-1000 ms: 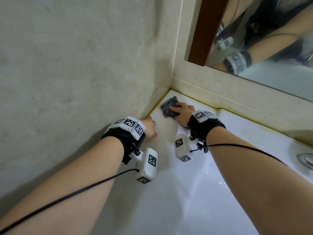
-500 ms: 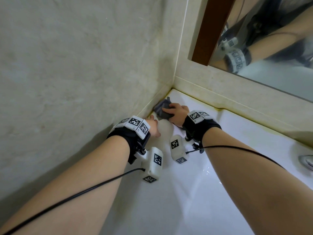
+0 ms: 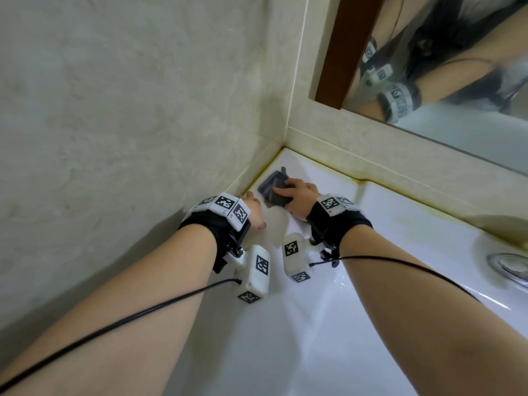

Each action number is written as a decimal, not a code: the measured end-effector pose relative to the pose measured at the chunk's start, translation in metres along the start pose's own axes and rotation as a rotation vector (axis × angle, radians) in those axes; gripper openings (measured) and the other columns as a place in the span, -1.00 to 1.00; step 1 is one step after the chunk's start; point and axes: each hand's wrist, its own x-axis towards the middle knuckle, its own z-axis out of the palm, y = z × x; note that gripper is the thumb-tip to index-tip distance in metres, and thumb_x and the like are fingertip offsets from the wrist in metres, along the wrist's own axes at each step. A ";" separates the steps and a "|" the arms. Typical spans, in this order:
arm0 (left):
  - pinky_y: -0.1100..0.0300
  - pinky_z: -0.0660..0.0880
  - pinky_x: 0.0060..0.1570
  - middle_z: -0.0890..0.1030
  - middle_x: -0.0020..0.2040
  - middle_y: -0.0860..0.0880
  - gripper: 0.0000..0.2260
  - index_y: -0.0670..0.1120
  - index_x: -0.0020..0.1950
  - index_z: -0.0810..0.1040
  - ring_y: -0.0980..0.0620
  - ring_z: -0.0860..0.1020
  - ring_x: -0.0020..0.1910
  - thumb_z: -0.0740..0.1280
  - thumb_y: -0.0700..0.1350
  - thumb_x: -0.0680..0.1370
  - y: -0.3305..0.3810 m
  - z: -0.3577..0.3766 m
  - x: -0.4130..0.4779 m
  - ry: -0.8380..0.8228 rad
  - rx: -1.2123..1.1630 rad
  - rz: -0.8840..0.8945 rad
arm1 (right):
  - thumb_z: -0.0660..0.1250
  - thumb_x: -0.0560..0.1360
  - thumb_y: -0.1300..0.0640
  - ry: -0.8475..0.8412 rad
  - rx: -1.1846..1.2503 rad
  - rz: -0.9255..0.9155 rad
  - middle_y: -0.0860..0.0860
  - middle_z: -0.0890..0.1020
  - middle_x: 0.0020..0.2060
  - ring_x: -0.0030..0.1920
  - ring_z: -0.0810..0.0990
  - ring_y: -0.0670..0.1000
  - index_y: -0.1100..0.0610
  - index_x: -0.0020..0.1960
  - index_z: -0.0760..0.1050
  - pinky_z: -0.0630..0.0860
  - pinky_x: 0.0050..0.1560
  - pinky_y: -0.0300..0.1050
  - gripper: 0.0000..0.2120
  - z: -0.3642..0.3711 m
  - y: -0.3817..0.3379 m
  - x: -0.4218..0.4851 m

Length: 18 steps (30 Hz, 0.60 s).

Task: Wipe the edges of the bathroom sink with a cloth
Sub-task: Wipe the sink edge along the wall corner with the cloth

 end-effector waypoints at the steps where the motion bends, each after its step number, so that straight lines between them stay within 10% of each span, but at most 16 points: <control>1: 0.03 0.22 0.42 -0.03 0.54 -0.20 -0.42 -0.26 0.50 0.08 -0.16 0.13 0.49 0.19 -0.04 0.60 0.001 0.000 -0.001 0.005 0.008 -0.003 | 0.23 0.51 0.00 -0.006 -0.025 -0.016 0.08 0.20 0.43 0.43 0.17 0.12 -0.08 0.40 0.29 0.00 0.44 -0.19 -0.54 0.000 0.000 -0.001; 18: -0.03 0.18 0.45 -0.04 0.55 -0.16 -0.39 -0.25 0.52 0.03 -0.16 0.08 0.51 0.21 -0.05 0.58 0.003 0.006 -0.005 -0.003 0.050 -0.024 | 0.21 0.49 -0.04 0.013 -0.038 0.027 0.06 0.24 0.41 0.39 0.20 0.14 -0.08 0.39 0.31 0.06 0.43 -0.15 -0.54 -0.012 0.028 -0.023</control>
